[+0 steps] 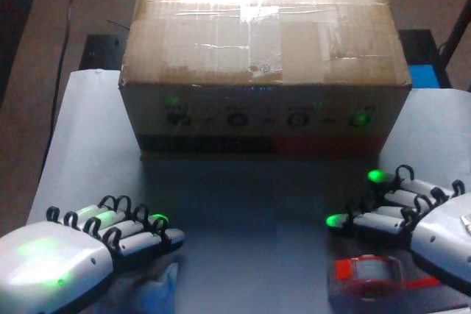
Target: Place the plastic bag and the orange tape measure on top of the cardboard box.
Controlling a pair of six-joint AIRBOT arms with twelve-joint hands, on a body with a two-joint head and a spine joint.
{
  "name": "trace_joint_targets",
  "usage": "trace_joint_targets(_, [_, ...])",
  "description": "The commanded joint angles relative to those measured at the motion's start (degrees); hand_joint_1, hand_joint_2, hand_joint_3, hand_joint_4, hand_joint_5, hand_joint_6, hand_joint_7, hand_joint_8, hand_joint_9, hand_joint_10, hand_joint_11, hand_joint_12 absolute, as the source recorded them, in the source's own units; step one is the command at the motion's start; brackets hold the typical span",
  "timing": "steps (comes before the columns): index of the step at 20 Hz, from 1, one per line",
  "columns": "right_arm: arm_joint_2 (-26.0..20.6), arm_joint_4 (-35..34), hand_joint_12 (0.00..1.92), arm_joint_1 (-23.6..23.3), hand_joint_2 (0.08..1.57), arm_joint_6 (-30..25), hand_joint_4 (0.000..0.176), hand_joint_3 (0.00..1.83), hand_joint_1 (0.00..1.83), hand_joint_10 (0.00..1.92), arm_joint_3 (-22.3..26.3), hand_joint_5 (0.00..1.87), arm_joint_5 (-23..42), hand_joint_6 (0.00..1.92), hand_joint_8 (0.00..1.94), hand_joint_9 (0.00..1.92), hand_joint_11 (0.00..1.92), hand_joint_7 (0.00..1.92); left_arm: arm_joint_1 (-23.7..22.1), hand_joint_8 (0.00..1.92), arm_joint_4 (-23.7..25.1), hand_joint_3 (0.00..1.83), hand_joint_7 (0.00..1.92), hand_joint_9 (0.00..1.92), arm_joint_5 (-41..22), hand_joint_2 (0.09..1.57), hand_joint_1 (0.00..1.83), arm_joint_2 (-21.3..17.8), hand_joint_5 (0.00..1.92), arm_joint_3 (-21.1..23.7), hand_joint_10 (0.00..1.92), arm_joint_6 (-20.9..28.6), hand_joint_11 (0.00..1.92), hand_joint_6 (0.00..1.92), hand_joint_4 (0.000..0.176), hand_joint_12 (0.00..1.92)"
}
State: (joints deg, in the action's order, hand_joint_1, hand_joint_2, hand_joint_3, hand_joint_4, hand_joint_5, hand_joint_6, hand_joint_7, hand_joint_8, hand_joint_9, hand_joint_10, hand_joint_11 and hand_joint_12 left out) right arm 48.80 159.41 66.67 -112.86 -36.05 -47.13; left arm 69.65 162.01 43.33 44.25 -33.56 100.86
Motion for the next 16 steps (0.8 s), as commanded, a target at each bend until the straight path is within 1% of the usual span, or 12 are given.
trace_joint_targets(1, [0.4,1.1,1.31,-0.4,0.76,0.4,0.0,0.0,0.53,0.66,-0.2,0.36,-4.9,0.08,0.03,0.19,0.0,0.43,0.1,0.01,0.5,0.0,0.16,0.0,4.1,0.97,0.56,0.6,0.21,-0.3,0.5,0.4,0.0,0.01,0.02,1.11])
trace_joint_targets(4, [2.4,0.8,1.35,-0.4,0.73,0.5,0.0,0.0,0.6,0.68,-1.5,0.39,-3.6,0.07,0.03,0.19,0.0,0.45,1.2,0.01,-0.8,0.0,0.2,0.0,3.9,0.97,0.57,1.8,0.25,-1.0,0.59,0.4,0.0,0.01,0.022,1.24])
trace_joint_targets(5, [3.2,0.8,1.36,-0.4,0.74,0.5,0.0,0.0,0.63,0.68,-2.0,0.4,-3.3,0.07,0.03,0.19,0.0,0.45,1.3,0.01,-1.1,0.0,0.22,0.0,3.6,0.98,0.63,2.4,0.28,-1.4,0.66,0.4,0.0,0.01,0.0,1.32])
trace_joint_targets(8, [4.2,0.7,1.47,-0.4,0.88,0.5,0.0,0.02,0.78,0.84,-2.8,0.45,-2.8,0.08,0.05,0.17,0.0,0.48,1.6,0.01,-1.9,0.0,0.22,0.01,2.9,1.01,0.57,3.4,0.34,-2.1,0.61,0.4,0.0,0.02,0.015,1.23])
trace_joint_targets(9, [4.4,0.7,1.54,-0.4,0.98,0.5,0.0,0.0,0.88,0.95,-3.0,0.52,-2.6,0.17,0.15,0.22,0.0,0.55,1.8,0.01,-2.1,0.0,0.25,0.02,2.7,1.02,0.56,3.5,0.38,-2.2,0.62,0.4,0.0,0.02,0.011,1.26])
trace_joint_targets(10, [4.6,0.7,1.65,-0.4,1.01,0.5,0.0,0.0,1.0,1.09,-3.2,0.62,-2.5,0.36,0.62,0.35,0.07,0.56,1.9,0.03,-2.2,0.01,0.34,0.07,2.6,1.1,0.62,3.6,0.48,-2.3,0.71,0.4,0.0,0.03,0.0,1.49])
trace_joint_targets(11, [4.8,0.6,1.63,-0.4,1.03,0.5,0.0,0.0,1.06,1.14,-3.4,0.7,-2.5,0.47,0.84,0.46,0.23,0.6,2.1,0.04,-2.5,0.0,0.4,0.09,2.6,1.14,0.73,3.7,0.54,-2.5,0.8,0.4,0.0,0.03,0.0,1.57])
trace_joint_targets(12, [4.8,0.6,1.65,-0.4,1.13,0.5,0.0,0.01,1.12,1.27,-3.4,0.84,-2.5,1.0,1.04,0.56,0.38,0.65,2.3,0.07,-2.8,0.0,0.47,0.13,2.5,1.16,0.81,3.9,0.62,-2.7,0.88,0.4,0.0,0.04,0.0,1.65])
trace_joint_targets(13, [4.8,0.6,1.63,-0.4,1.15,0.5,0.0,0.0,1.22,1.38,-3.4,0.88,-2.5,0.92,1.32,0.76,0.66,0.86,2.4,0.17,-3.0,0.0,0.62,0.27,2.4,1.16,1.03,4.1,0.76,-2.9,1.06,0.4,0.12,0.07,0.0,1.64])
trace_joint_targets(14, [4.8,0.6,1.59,-0.4,1.15,0.5,0.0,0.0,1.26,1.43,-3.4,0.94,-2.6,0.8,1.4,0.95,0.89,0.91,2.5,1.33,-3.1,0.0,0.63,0.44,2.4,1.25,1.14,4.3,0.79,-3.1,1.38,0.4,0.41,1.18,0.0,1.69])
trace_joint_targets(15, [4.8,0.6,1.62,-0.4,1.16,0.5,0.0,0.0,1.25,1.46,-3.4,0.93,-2.6,0.82,1.44,0.98,0.91,0.89,2.6,1.54,-3.5,0.0,0.68,0.66,2.4,1.25,1.16,4.6,0.79,-3.3,1.4,0.4,0.61,1.18,0.0,1.68])
trace_joint_targets(16, [4.8,0.6,1.65,-0.5,1.17,0.5,0.0,0.0,1.25,1.48,-3.4,0.91,-2.6,0.84,1.46,1.0,0.92,0.88,2.8,1.51,-3.8,0.0,0.72,0.74,2.4,1.24,1.17,5.1,0.8,-3.6,1.34,0.4,0.66,1.17,0.0,1.63])
